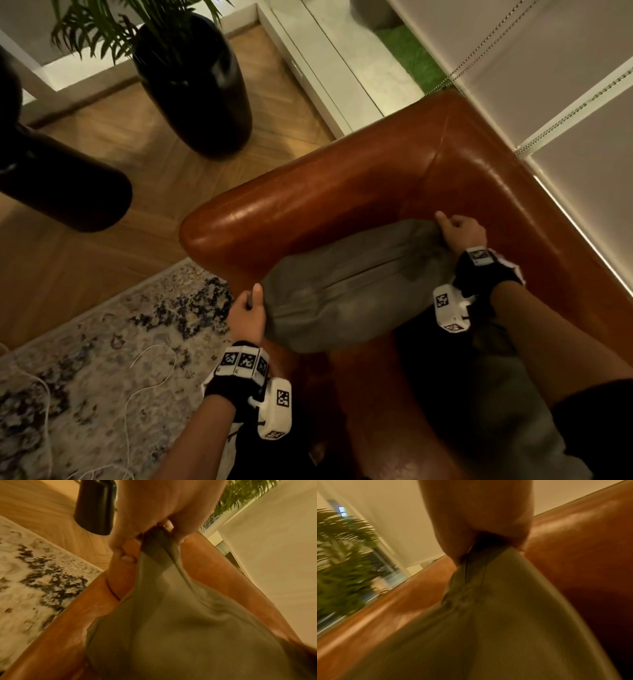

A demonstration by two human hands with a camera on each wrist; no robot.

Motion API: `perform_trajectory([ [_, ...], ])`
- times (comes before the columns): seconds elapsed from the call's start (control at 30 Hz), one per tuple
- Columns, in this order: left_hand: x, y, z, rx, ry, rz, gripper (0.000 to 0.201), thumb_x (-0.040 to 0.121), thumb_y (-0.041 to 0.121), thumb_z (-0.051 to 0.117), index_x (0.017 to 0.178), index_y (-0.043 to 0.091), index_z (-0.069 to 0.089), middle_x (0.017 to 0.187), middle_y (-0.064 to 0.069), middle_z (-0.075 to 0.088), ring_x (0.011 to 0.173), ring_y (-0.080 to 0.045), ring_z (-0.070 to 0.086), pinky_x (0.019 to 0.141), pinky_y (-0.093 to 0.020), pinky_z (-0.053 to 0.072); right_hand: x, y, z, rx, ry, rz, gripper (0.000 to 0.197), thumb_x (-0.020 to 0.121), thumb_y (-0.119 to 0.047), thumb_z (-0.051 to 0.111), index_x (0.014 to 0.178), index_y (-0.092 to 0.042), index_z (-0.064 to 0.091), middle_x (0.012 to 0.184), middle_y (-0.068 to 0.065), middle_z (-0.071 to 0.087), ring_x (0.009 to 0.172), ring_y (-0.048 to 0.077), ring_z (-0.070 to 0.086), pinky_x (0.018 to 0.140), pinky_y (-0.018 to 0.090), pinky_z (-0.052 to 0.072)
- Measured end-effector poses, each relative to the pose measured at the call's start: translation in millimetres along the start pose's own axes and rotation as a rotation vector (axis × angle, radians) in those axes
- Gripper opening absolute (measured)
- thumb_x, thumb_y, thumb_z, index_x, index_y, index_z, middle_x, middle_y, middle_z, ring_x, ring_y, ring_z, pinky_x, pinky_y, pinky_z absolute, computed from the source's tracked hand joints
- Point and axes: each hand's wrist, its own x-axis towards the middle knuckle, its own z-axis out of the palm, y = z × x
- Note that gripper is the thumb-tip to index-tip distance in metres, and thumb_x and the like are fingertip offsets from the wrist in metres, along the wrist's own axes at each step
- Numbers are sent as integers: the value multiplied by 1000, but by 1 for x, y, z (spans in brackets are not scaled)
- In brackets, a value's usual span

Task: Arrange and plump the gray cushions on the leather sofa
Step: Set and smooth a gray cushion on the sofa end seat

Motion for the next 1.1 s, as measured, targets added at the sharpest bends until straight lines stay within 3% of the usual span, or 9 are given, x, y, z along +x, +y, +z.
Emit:
perform_trajectory([
  [0.1,-13,6,5,-27,100,61,38,98,30,38,94,0,62,87,-9,56,93,-28,55,82,-37,38,-8,-7,12,-11,120,-281,41,94,-37,48,67,-7,56,64,11,51,62,24,53,61,34,39],
  [0.17,-14,2,-3,-22,220,97,40,99,25,37,101,-5,63,85,-16,59,96,-37,58,73,-34,36,-3,-4,-5,154,215,-189,46,93,-38,52,54,-12,47,54,6,40,49,11,41,59,30,38],
  [0.37,-6,-1,-8,-53,254,107,39,99,23,38,97,-8,62,84,-18,60,83,-30,55,73,-28,32,12,0,-22,231,234,-115,48,89,-42,57,55,-10,45,54,3,37,50,13,36,47,15,30],
  [0.57,9,6,-4,20,209,41,37,98,36,37,77,10,54,67,-7,51,81,-31,52,72,-29,31,18,2,-12,76,273,-77,52,89,-50,51,76,-1,56,74,13,51,70,27,51,63,32,37],
  [0.67,9,6,1,163,116,29,44,91,52,44,83,11,58,76,-8,57,81,-29,52,73,-29,33,7,-9,4,-216,385,-109,34,93,-41,46,98,-9,57,105,15,56,104,34,52,86,42,39],
  [0.77,8,7,5,173,136,61,42,93,43,46,96,4,62,88,-18,61,96,-34,58,78,-34,40,-44,-38,54,-182,339,-572,35,93,-28,48,123,-10,54,125,13,56,118,31,49,100,45,35],
  [0.87,10,7,9,178,144,65,36,95,42,42,83,10,55,63,0,48,81,-29,53,71,-29,33,-117,-61,127,-214,-45,-1071,48,97,-38,32,139,-17,39,144,2,45,137,18,33,113,44,18],
  [0.93,14,5,9,181,149,98,40,95,41,42,77,7,52,57,2,42,66,-24,45,68,-28,30,-128,-50,150,-463,-264,-1081,53,97,-41,19,147,-24,24,154,-6,28,144,12,16,115,42,-3],
  [1.1,18,-1,7,268,153,130,38,95,43,42,75,11,49,56,4,40,66,-22,43,66,-28,31,-29,28,75,-730,-15,-743,53,92,-27,32,145,-29,28,146,3,44,138,25,36,110,52,22],
])
